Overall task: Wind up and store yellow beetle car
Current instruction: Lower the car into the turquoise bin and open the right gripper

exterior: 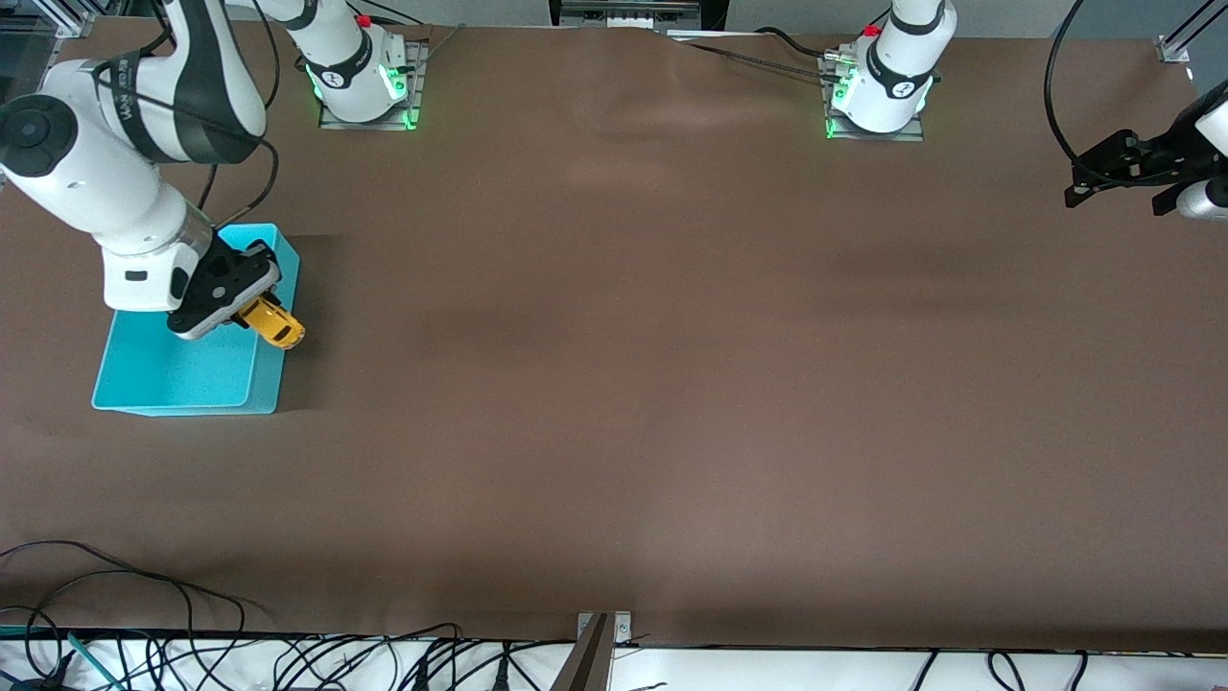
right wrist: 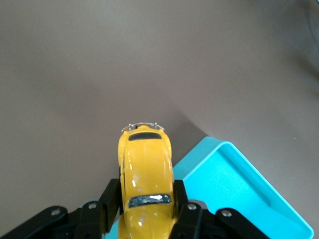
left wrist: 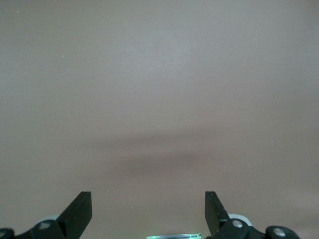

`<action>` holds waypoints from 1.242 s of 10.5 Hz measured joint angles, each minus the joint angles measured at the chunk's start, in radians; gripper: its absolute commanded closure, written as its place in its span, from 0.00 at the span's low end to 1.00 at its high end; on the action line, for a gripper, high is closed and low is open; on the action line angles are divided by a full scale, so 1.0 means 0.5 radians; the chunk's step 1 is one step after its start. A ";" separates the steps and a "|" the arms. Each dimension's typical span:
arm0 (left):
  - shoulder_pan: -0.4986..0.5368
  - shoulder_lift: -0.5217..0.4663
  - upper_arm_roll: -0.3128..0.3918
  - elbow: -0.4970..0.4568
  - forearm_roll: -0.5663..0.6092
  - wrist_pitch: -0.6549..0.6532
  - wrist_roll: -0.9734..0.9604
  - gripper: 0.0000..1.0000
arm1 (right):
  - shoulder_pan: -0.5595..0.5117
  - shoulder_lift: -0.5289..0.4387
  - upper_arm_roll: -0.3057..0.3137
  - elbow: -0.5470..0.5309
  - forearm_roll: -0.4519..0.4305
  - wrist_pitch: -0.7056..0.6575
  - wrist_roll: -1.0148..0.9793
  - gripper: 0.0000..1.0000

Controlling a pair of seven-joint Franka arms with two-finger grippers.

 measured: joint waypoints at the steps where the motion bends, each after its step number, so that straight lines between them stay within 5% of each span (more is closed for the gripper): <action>1: 0.000 0.000 0.000 0.000 0.000 0.000 0.000 0.00 | 0.000 -0.013 -0.088 -0.069 0.004 0.057 -0.154 1.00; 8: 0.000 0.003 -0.001 0.001 0.000 0.000 0.000 0.00 | -0.002 -0.079 -0.697 -0.660 0.072 0.598 -0.884 1.00; 13: 0.000 0.004 0.000 0.004 0.000 0.000 0.000 0.00 | -0.001 -0.086 -0.792 -0.882 0.159 0.835 -0.910 1.00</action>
